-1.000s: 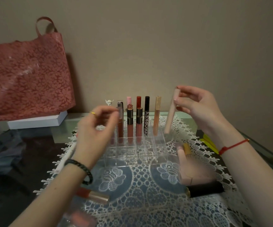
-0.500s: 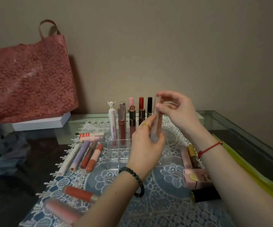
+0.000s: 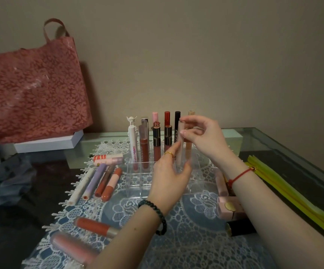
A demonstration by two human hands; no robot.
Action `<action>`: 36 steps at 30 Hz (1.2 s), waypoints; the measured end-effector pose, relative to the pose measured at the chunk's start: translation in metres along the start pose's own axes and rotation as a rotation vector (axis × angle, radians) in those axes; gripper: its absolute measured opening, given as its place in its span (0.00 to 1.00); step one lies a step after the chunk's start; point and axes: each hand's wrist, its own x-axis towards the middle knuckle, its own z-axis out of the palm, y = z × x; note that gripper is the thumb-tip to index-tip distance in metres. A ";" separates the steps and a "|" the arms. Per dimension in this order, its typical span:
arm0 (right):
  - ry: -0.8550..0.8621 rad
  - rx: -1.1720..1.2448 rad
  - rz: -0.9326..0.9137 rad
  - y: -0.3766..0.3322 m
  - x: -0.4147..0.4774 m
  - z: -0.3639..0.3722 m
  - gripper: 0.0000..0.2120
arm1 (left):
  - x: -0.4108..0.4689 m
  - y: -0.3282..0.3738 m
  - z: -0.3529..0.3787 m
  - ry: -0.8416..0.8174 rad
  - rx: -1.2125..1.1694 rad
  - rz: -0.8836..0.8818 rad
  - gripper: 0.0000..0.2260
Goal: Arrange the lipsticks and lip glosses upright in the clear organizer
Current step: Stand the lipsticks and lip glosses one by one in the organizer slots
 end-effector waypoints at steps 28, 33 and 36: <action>-0.050 -0.050 0.026 0.007 0.002 -0.001 0.13 | 0.001 -0.006 0.000 -0.049 -0.040 -0.095 0.25; -0.062 -0.062 0.027 0.003 0.001 -0.004 0.13 | 0.001 -0.006 -0.001 -0.050 -0.042 -0.099 0.25; -0.061 -0.052 0.048 0.001 0.001 -0.007 0.13 | 0.001 -0.007 -0.001 -0.046 -0.039 -0.095 0.24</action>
